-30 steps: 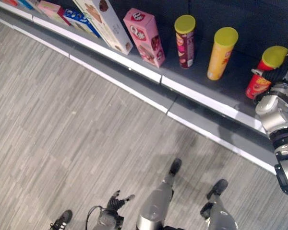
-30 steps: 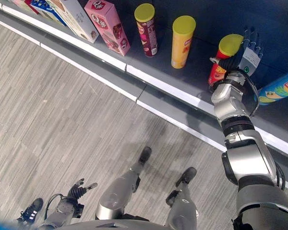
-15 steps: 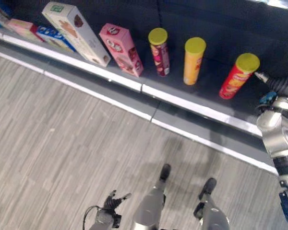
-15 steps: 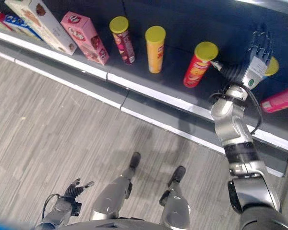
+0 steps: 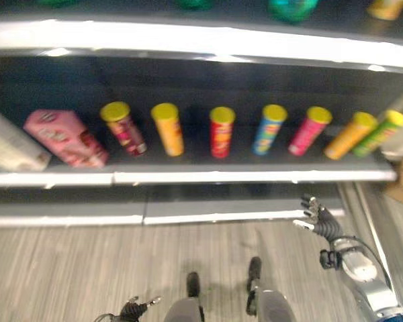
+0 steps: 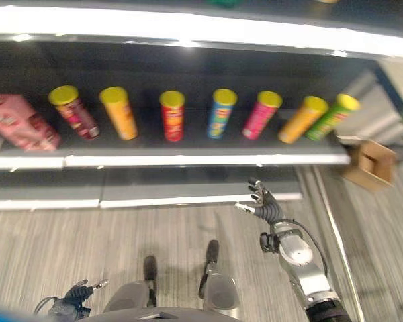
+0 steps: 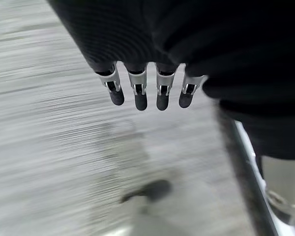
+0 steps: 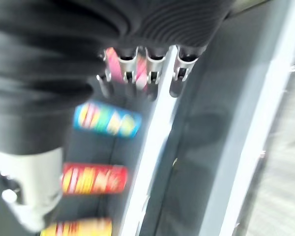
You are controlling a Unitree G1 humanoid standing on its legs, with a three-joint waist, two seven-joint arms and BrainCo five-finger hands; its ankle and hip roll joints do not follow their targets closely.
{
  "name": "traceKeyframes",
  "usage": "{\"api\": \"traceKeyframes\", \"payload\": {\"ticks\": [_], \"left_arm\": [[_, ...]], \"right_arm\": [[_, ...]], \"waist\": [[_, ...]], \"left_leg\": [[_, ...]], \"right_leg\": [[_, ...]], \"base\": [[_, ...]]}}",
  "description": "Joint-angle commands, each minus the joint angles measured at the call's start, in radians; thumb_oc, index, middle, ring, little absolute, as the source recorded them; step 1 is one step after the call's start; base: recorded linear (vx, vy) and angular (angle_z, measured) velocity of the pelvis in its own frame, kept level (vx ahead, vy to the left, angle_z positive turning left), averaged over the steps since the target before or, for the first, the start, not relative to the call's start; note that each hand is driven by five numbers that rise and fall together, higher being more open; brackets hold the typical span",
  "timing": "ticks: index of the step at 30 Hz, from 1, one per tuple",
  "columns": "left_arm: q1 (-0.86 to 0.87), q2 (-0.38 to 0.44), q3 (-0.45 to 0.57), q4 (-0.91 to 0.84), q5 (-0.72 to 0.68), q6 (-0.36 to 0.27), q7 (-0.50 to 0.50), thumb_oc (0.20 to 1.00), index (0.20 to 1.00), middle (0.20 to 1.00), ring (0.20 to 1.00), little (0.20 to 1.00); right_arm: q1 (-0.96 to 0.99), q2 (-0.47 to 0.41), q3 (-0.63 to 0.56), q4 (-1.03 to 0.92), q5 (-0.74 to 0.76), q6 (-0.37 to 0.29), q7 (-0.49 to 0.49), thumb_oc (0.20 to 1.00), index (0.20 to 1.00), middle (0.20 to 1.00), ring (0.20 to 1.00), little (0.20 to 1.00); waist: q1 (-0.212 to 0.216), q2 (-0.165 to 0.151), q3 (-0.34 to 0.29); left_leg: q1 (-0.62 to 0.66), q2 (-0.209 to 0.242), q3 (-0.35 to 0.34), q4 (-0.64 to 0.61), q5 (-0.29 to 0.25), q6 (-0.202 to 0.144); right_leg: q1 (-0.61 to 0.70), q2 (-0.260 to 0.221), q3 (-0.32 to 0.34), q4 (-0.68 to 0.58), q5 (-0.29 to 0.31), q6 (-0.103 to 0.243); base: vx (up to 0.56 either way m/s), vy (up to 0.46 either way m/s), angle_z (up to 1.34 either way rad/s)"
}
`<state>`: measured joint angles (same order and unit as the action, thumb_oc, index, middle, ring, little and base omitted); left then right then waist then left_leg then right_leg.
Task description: Put the goods on the table back onto the shelves and tidy them up.
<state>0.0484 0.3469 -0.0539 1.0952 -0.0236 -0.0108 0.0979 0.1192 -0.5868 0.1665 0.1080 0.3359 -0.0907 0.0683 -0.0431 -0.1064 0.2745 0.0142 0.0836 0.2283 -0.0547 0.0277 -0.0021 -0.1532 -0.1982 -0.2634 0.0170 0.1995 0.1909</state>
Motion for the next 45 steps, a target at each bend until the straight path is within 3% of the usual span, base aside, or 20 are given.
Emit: {"api": "traceKeyframes", "payload": {"ticks": [1,3,6,9,10,11,12,14,15,16,18,19,21,25,28,31,35,39,41,45], "left_arm": [[0.032,0.024,-0.016,0.021,0.009,-0.004,-0.037,1.000,1.000,1.000,1.000,1.000],[0.035,0.028,-0.013,0.021,0.003,-0.007,-0.041,1.000,1.000,1.000,1.000,1.000],[0.053,0.039,0.033,0.020,-0.029,-0.007,-0.051,1.000,1.000,1.000,1.000,1.000],[0.061,0.046,0.055,0.020,-0.037,-0.014,-0.051,1.000,1.000,1.000,1.000,1.000],[0.072,0.045,0.073,0.019,-0.052,-0.018,-0.051,1.000,1.000,1.000,1.000,1.000],[0.072,0.044,0.072,0.019,-0.052,-0.018,-0.051,1.000,1.000,1.000,1.000,1.000],[0.085,0.034,0.087,0.004,-0.085,-0.022,-0.053,1.000,1.000,1.000,1.000,1.000],[0.088,0.020,0.092,-0.011,-0.108,-0.027,-0.054,1.000,1.000,1.000,1.000,1.000],[0.087,0.019,0.092,-0.011,-0.108,-0.027,-0.054,1.000,1.000,1.000,1.000,1.000],[0.085,0.001,0.088,-0.023,-0.124,-0.028,-0.045,1.000,1.000,1.000,1.000,1.000],[0.087,-0.009,0.083,-0.034,-0.128,-0.027,-0.042,1.000,1.000,1.000,1.000,1.000],[0.078,-0.025,0.071,-0.030,-0.130,-0.037,-0.033,1.000,1.000,1.000,1.000,1.000],[0.072,-0.033,0.050,-0.017,-0.120,-0.041,-0.029,1.000,1.000,1.000,1.000,1.000],[0.071,-0.035,0.019,0.001,-0.083,-0.036,-0.028,1.000,1.000,1.000,1.000,1.000],[0.067,-0.028,0.023,0.009,-0.061,-0.030,-0.020,1.000,1.000,1.000,1.000,1.000],[0.089,-0.034,0.047,0.027,-0.054,-0.021,-0.012,1.000,1.000,1.000,1.000,1.000],[0.100,-0.033,0.079,0.027,-0.081,-0.018,0.001,1.000,1.000,1.000,1.000,1.000],[0.075,-0.012,0.051,-0.004,-0.082,-0.015,0.009,1.000,1.000,1.000,1.000,1.000],[0.055,-0.001,0.030,-0.023,-0.083,-0.019,0.010,1.000,1.000,1.000,1.000,1.000],[0.043,0.003,0.015,-0.009,-0.061,-0.019,0.005,1.000,1.000,1.000,1.000,1.000]], "right_arm": [[-0.113,-0.132,-0.082,-0.033,0.072,-0.038,0.061,1.000,1.000,1.000,1.000,1.000],[-0.116,-0.159,-0.092,-0.022,0.079,-0.034,0.068,1.000,1.000,1.000,1.000,1.000],[-0.092,-0.247,-0.156,-0.028,0.062,-0.027,0.073,1.000,1.000,1.000,1.000,1.000],[-0.052,-0.275,-0.226,-0.053,0.052,-0.022,0.066,1.000,1.000,1.000,1.000,1.000],[-0.040,-0.305,-0.274,-0.079,0.050,-0.030,0.056,1.000,1.000,1.000,1.000,1.000],[-0.037,-0.306,-0.276,-0.081,0.050,-0.030,0.056,1.000,1.000,1.000,1.000,1.000],[-0.023,-0.335,-0.344,-0.108,0.041,-0.041,0.026,1.000,1.000,1.000,1.000,1.000],[-0.049,-0.350,-0.383,-0.115,0.034,-0.058,-0.013,1.000,1.000,1.000,1.000,1.000],[-0.049,-0.351,-0.383,-0.115,0.034,-0.058,-0.014,1.000,1.000,1.000,1.000,1.000],[-0.085,-0.336,-0.425,-0.117,0.035,-0.079,-0.085,1.000,1.000,1.000,1.000,1.000],[-0.113,-0.332,-0.431,-0.111,0.027,-0.089,-0.121,1.000,1.000,1.000,1.000,1.000],[-0.171,-0.332,-0.428,-0.103,-0.016,-0.097,-0.182,1.000,1.000,1.000,1.000,1.000],[-0.207,-0.338,-0.446,-0.088,-0.029,-0.101,-0.220,1.000,1.000,1.000,1.000,1.000],[-0.249,-0.341,-0.469,-0.044,-0.069,-0.111,-0.302,1.000,1.000,1.000,1.000,1.000],[-0.270,-0.352,-0.469,-0.027,-0.099,-0.110,-0.337,1.000,1.000,1.000,1.000,1.000],[-0.300,-0.327,-0.447,-0.012,-0.115,-0.104,-0.352,1.000,1.000,1.000,1.000,1.000],[-0.321,-0.323,-0.392,0.033,-0.223,-0.058,-0.350,1.000,1.000,1.000,1.000,1.000],[-0.300,-0.305,-0.438,0.027,-0.240,-0.047,-0.358,1.000,1.000,1.000,1.000,1.000],[-0.273,-0.316,-0.479,0.044,-0.254,-0.036,-0.376,1.000,1.000,1.000,1.000,1.000],[-0.193,-0.355,-0.566,0.087,-0.233,-0.018,-0.374,1.000,1.000,1.000,1.000,1.000]], "waist": [[0.051,0.033,-0.045],[0.059,0.027,-0.058],[0.081,0.010,-0.096],[0.078,-0.009,-0.110],[0.069,-0.009,-0.119],[0.071,-0.006,-0.119],[0.051,0.016,-0.123],[0.044,0.043,-0.120],[0.044,0.046,-0.119],[0.038,0.058,-0.109],[0.040,0.059,-0.100],[0.060,0.037,-0.081],[0.077,0.014,-0.068],[0.108,0.049,-0.074],[0.122,0.058,-0.074],[0.136,0.071,-0.086],[0.155,0.038,-0.100],[0.112,0.037,-0.080],[0.107,0.041,-0.092],[0.069,0.043,-0.112]], "left_leg": [[0.003,0.028,0.023,-0.005,-0.055,-0.045],[0.003,0.040,0.049,-0.002,-0.054,-0.056],[0.027,0.112,0.126,0.019,-0.069,-0.112],[0.041,0.147,0.156,0.036,-0.067,-0.144],[0.047,0.203,0.172,0.053,-0.050,-0.176],[0.047,0.207,0.172,0.053,-0.049,-0.178],[0.049,0.269,0.181,0.091,-0.005,-0.205],[0.043,0.322,0.179,0.136,0.091,-0.228],[0.044,0.327,0.177,0.136,0.093,-0.231],[0.023,0.351,0.162,0.212,0.153,-0.228],[-0.001,0.350,0.139,0.270,0.139,-0.215],[-0.086,0.224,0.002,0.313,0.011,-0.152],[-0.163,0.092,-0.065,0.278,-0.074,-0.107],[-0.265,-0.017,-0.022,0.098,0.046,-0.091],[-0.304,-0.035,0.021,0.029,0.085,-0.101],[-0.244,-0.040,0.068,-0.010,0.101,-0.071],[-0.142,-0.033,0.119,0.005,0.051,-0.035],[-0.059,-0.035,0.105,0.024,-0.005,0.009],[-0.044,-0.032,0.064,0.006,-0.019,-0.003],[-0.030,-0.027,-0.012,-0.017,-0.037,-0.032]], "right_leg": [[0.043,-0.151,-0.030,0.128,-0.062,0.021],[0.061,-0.186,-0.060,0.108,-0.033,0.031],[0.101,-0.259,-0.181,0.042,0.045,0.068],[0.111,-0.239,-0.190,0.019,0.007,0.071],[0.111,-0.194,-0.185,0.013,-0.052,0.066],[0.111,-0.191,-0.185,0.013,-0.054,0.065],[0.115,-0.132,-0.183,0.003,-0.111,0.045],[0.129,-0.062,-0.184,-0.030,-0.144,0.016],[0.131,-0.056,-0.185,-0.032,-0.144,0.013],[0.155,0.001,-0.176,-0.081,-0.165,-0.018],[0.166,0.018,-0.171,-0.097,-0.180,-0.034],[0.162,0.028,-0.121,-0.104,-0.197,-0.051],[0.156,0.035,-0.106,-0.104,-0.190,-0.059],[0.176,0.101,-0.093,-0.104,-0.204,-0.058],[0.199,0.137,-0.085,-0.104,-0.230,-0.063],[0.246,0.181,-0.067,-0.104,-0.263,-0.063],[0.272,0.136,-0.091,0.074,-0.295,-0.037],[0.134,0.031,-0.100,0.422,-0.204,0.039],[0.127,-0.050,-0.133,0.352,-0.227,-0.003],[0.093,-0.078,0.004,0.082,-0.157,0.006]], "base": [[-0.01,-0.195,-1.09],[0.02,-0.174,-1.01],[0.09,-0.393,-1.01],[0.11,-0.465,-0.94],[0.07,-0.335,-0.76],[0.16,-0.648,-0.65],[0.11,-0.430,-0.42],[0.12,-0.419,-0.29],[0.16,-0.436,-0.50],[0.13,-0.382,-0.55],[0.10,-0.329,-0.62],[0.03,-0.300,-0.58],[0.08,-0.287,-0.42],[0.19,-0.093,-0.16],[0.15,-0.041,-0.26],[0.32,0.045,-0.15],[0.29,0.087,-0.72],[0.18,0.036,-0.24],[0.21,-0.130,0.37],[0.19,-0.186,0.59]]}}
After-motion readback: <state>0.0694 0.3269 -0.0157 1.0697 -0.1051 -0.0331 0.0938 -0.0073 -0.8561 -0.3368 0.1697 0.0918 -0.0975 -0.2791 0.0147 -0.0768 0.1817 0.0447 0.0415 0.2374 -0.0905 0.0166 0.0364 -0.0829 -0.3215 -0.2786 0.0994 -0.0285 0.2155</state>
